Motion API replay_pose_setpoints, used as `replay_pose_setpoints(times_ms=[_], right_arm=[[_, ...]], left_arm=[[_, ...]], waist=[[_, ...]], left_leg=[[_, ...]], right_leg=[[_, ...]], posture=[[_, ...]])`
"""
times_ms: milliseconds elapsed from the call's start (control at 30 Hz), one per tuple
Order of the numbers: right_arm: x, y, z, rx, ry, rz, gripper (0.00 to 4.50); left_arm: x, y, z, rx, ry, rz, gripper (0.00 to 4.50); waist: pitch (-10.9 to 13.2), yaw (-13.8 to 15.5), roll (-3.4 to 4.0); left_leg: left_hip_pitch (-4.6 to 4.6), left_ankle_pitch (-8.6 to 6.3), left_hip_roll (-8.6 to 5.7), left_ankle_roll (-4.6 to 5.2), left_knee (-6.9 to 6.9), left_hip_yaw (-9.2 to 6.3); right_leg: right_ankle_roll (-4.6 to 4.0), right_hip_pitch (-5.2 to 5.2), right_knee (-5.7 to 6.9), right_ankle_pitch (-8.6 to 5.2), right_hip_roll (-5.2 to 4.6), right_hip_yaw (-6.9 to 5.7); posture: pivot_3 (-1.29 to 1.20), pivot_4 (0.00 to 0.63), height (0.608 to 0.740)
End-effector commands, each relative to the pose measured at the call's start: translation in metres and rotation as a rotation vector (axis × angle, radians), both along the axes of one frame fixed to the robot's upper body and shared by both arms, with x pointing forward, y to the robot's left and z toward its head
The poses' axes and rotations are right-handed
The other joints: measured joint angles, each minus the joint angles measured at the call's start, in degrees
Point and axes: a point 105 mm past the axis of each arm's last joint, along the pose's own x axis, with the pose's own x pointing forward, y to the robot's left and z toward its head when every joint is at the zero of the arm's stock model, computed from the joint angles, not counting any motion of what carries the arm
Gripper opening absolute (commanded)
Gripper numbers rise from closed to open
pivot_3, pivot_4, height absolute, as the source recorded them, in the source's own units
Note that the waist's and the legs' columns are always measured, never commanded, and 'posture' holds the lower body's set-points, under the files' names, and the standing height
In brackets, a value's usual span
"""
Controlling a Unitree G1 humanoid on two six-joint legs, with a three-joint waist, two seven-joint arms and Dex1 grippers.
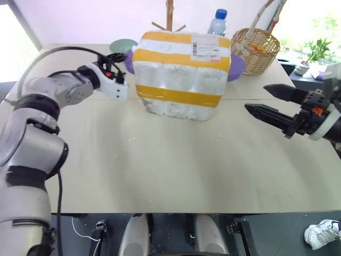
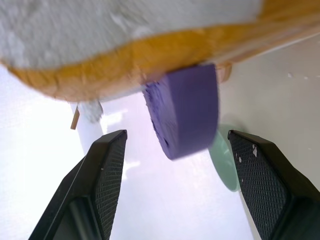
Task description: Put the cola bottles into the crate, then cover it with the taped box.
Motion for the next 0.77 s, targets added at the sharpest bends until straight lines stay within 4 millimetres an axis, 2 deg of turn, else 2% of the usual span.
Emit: replay_pose_setpoints(times_ms=[33, 100, 200, 267, 367, 467, 533, 600, 767], right_arm=[[-0.002, 0.001, 0.007, 0.011, -0.041, 0.011, 4.5], [0.0, 0.001, 0.007, 0.012, -0.037, 0.013, 4.5], [0.002, 0.001, 0.005, 0.009, -0.028, 0.024, 4.5], [0.004, 0.0, 0.005, 0.004, -0.024, 0.029, 4.5], [0.009, -0.004, 0.004, -0.018, -0.021, 0.026, 4.5], [0.014, -0.01, 0.003, -0.045, -0.016, 0.017, 4.5], [0.017, -0.013, 0.002, -0.064, -0.011, 0.015, 4.5], [0.021, -0.018, 0.002, -0.071, -0.007, 0.01, 4.5], [0.028, -0.023, 0.003, -0.085, -0.003, 0.014, 4.5]], left_arm=[[-0.014, 0.012, 0.01, -0.081, 0.014, -0.039, 3.34], [-0.026, 0.027, -0.007, -0.173, 0.155, -0.038, 3.34], [-0.036, 0.06, -0.031, -0.45, 0.444, 0.072, 3.34], [-0.042, 0.071, -0.032, -0.73, 0.7, 0.115, 3.34], [-0.074, 0.066, -0.01, -1.017, 1.048, 0.019, 3.34], [-0.109, 0.06, 0.009, -1.086, 1.299, -0.037, 3.34], [-0.131, 0.057, 0.019, -1.065, 1.403, -0.083, 3.34], [-0.138, 0.06, 0.024, -1.065, 1.428, -0.059, 3.34], [-0.137, 0.068, 0.03, -1.038, 1.381, -0.004, 3.34]], waist=[[0.0, 0.03, 0.0], [-0.01, 0.03, 0.02], [-0.09, -0.1, 0.14], [-0.08, -0.26, 0.13], [-0.02, -0.16, 0.0], [-0.01, -0.24, -0.04], [-0.09, -0.32, 0.1], [-0.14, -0.26, 0.19], [-0.14, -0.26, 0.21]], left_leg=[[0.0, 0.0, 0.0, 0.0, 0.0, 0.0], [0.01, 0.0, 0.0, 0.0, 0.01, 0.0], [0.06, 0.0, 0.01, 0.0, 0.01, 0.06], [0.06, 0.01, 0.06, 0.0, 0.03, 0.07], [-0.02, 0.03, 0.07, -0.03, 0.11, -0.05], [-0.02, 0.03, 0.05, -0.04, 0.15, -0.12], [0.07, 0.03, 0.03, -0.03, 0.13, -0.12], [0.23, 0.02, 0.03, -0.02, 0.08, -0.11], [0.6, 0.02, 0.06, -0.03, 0.03, -0.12]], right_leg=[[0.0, 0.0, 0.0, 0.0, 0.0, 0.0], [0.0, 0.01, 0.0, 0.0, -0.01, 0.0], [-0.02, 0.04, 0.03, 0.0, -0.04, 0.0], [-0.05, 0.02, 0.05, 0.01, -0.02, 0.0], [-0.05, 0.02, 0.13, 0.01, 0.03, -0.02], [-0.04, 0.09, 0.09, 0.01, 0.03, -0.02], [-0.04, 0.18, 0.06, 0.0, 0.03, -0.02], [-0.05, 0.29, 0.05, -0.02, 0.04, -0.02], [-0.28, 0.6, 0.04, -0.15, 0.1, -0.02]], posture=[[0.0, 0.15, 0.74], [0.0, 0.15, 0.74], [0.0, 0.15, 0.74], [0.0, 0.15, 0.74], [0.0, 0.15, 0.74], [0.0, 0.15, 0.74], [0.0, 0.15, 0.74], [0.0, 0.15, 0.74], [0.0, 0.15, 0.74]])
